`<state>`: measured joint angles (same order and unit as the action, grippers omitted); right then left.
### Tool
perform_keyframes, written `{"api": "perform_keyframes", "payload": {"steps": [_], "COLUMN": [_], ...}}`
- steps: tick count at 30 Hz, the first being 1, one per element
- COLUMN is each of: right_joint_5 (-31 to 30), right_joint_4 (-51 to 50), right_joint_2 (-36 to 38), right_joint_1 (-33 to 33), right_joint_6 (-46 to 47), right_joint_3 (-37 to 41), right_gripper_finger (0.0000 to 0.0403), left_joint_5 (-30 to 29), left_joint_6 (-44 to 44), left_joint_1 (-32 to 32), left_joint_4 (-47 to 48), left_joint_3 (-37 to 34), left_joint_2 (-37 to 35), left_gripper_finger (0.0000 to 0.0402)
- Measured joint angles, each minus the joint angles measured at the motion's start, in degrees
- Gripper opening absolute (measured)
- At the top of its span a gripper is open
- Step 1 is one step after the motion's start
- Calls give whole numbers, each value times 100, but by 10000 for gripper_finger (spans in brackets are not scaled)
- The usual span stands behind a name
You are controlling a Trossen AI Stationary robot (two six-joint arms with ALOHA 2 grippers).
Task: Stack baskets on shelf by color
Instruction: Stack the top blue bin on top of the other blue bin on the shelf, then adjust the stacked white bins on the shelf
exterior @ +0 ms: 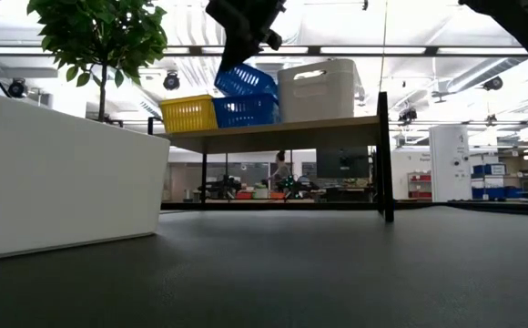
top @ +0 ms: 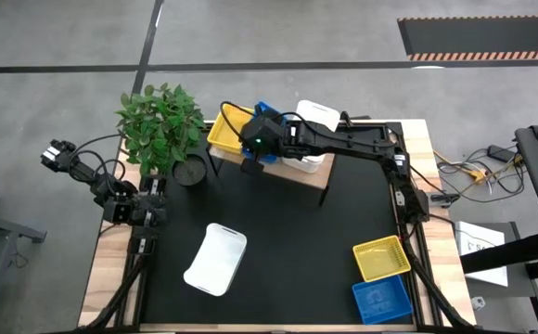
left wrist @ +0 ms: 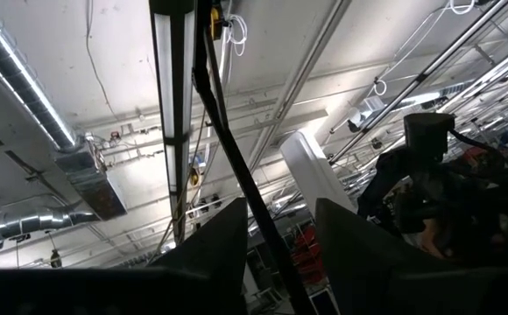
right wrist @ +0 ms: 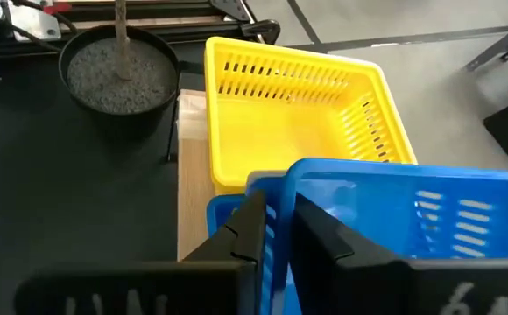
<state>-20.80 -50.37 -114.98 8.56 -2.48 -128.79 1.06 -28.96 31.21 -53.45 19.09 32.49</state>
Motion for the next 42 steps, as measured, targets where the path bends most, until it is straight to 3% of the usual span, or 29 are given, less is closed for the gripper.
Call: {"api": "perform_keyframes", "payload": {"steps": [16, 25, 31, 38, 42], "right_joint_5": [-18, 24, 274, 259, -224], "right_joint_4": [-43, -898, -2033, -2459, -2953], "right_joint_2": [17, 42, 348, 485, 496], "right_joint_1": [-2, -42, -42, -26, -31], "right_joint_6": [-10, -55, 187, 445, 567], "right_joint_3": [-185, -627, -592, -592, -592], "right_gripper_finger": [119, 111, 109, 105, 86], "left_joint_5": [-2, -1, 0, 0, 0], "left_joint_6": [-1, -2, -2, -2, -2], "left_joint_1": [-1, -1, 0, 0, 0], "left_joint_4": [-1, -2, -2, -4, -4], "left_joint_3": [0, 0, 0, 0, 0], "left_joint_2": [0, 0, 0, 0, 0], "left_gripper_finger": [121, 121, 121, 121, 121]}}
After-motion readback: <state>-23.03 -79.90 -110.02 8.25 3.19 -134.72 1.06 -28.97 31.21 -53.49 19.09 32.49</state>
